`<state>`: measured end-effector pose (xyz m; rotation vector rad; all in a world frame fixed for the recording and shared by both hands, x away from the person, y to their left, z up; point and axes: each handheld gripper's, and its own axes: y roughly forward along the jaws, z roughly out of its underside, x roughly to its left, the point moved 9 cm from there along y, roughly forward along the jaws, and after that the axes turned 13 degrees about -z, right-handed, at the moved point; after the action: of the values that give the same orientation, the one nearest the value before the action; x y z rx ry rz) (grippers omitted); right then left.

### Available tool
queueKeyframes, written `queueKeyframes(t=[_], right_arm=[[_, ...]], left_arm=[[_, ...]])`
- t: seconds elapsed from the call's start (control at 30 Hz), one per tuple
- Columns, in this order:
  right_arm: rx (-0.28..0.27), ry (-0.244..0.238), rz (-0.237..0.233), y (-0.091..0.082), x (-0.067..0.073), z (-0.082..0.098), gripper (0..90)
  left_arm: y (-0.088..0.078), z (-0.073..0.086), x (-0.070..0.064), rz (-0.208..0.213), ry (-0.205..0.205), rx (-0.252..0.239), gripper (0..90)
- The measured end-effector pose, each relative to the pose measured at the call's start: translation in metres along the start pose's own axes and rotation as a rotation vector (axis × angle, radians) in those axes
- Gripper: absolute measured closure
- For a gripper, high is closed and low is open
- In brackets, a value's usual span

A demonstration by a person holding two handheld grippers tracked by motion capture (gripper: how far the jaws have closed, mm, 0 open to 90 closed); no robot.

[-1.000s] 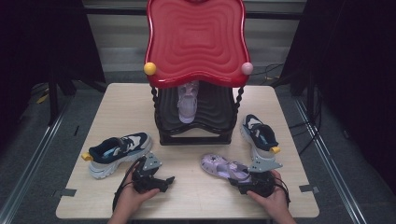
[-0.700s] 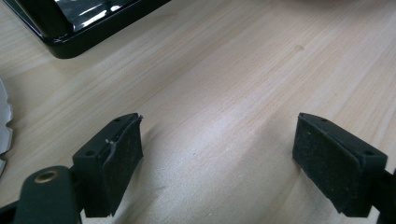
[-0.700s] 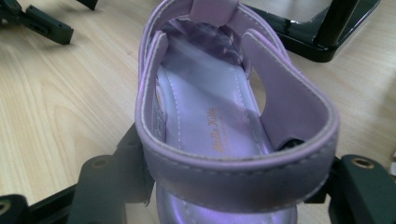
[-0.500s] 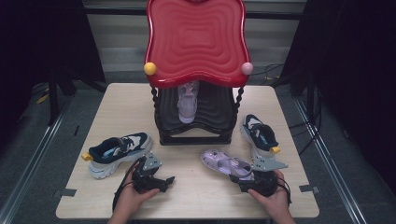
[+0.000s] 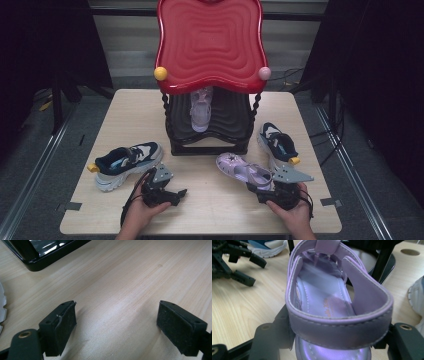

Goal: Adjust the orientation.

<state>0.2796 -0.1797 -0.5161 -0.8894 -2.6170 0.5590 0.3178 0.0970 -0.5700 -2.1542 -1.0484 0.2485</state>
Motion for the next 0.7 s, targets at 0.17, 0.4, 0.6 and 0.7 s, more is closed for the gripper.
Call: queueKeyframes(t=[0.17, 0.4, 0.6, 0.7], right_arm=[[-0.020, -0.002, 0.013, -0.003, 0.002, -0.007, 36.6], [-0.064, -0.002, 0.043, -0.005, 0.005, -0.020, 36.6], [-0.111, -0.006, 0.084, -0.005, 0.005, -0.033, 36.7], [-0.121, 0.002, 0.099, -0.005, 0.004, -0.037, 36.7]], left_arm=[[0.000, 0.000, 0.000, 0.000, 0.001, 0.000, 15.5], [0.000, 0.000, 0.000, 0.000, 0.000, 0.000, 15.5], [0.000, 0.000, 0.000, 0.000, 0.002, 0.000, 15.5], [0.000, 0.000, 0.000, 0.000, 0.001, 0.000, 15.5]])
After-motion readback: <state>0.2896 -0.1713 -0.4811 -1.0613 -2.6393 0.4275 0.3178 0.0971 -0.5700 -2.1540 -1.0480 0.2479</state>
